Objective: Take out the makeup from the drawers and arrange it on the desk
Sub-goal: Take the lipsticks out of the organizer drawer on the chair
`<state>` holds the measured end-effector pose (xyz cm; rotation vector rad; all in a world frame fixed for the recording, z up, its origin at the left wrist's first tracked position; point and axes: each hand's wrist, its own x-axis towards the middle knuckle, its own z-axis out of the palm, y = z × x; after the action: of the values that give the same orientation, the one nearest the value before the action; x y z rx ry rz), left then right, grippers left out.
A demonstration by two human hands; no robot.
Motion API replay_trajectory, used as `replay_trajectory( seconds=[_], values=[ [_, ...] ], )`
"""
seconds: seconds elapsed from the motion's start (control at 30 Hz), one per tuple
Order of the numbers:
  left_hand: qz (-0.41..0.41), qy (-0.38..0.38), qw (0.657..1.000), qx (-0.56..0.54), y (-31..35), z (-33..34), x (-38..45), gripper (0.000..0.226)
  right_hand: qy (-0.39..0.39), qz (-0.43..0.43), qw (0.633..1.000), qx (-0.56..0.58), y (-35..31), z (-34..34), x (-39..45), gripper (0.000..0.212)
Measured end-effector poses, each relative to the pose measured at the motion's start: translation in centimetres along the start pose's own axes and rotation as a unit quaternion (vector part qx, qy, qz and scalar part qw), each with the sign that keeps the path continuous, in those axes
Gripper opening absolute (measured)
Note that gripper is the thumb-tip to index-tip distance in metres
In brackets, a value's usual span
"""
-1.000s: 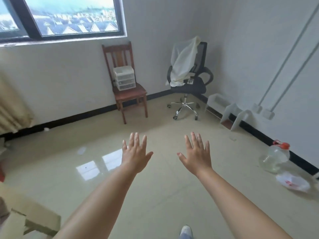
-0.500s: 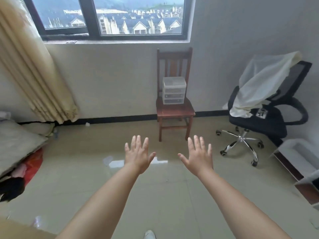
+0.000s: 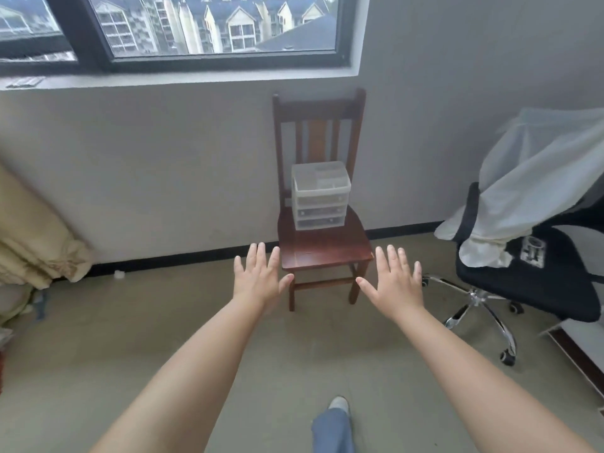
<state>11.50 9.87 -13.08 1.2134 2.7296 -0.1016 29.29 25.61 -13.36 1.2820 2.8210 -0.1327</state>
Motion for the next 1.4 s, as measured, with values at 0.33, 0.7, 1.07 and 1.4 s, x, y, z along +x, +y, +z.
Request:
replay_trajectory(
  seconds=[0.33,0.7,1.07,1.4],
  values=[
    [-0.032,-0.044,0.998,-0.015,0.6,0.6,22.4,0.063,-0.083,-0.008,0.997,-0.001,0.6,2.6,23.8,0.07],
    [-0.026,-0.133,0.99,-0.026,-2.2,4.4,42.9,0.06,-0.206,0.02,0.977,0.05,-3.0,8.7,43.8,0.064],
    [0.123,-0.102,0.984,-0.081,-0.7,10.0,56.0,0.054,-0.224,0.328,0.704,0.588,-6.0,18.5,55.2,0.039],
    [0.141,0.031,0.977,-0.16,-0.4,12.1,56.8,0.04,-0.163,0.455,0.336,0.809,-5.0,21.5,55.0,0.02]
  ],
)
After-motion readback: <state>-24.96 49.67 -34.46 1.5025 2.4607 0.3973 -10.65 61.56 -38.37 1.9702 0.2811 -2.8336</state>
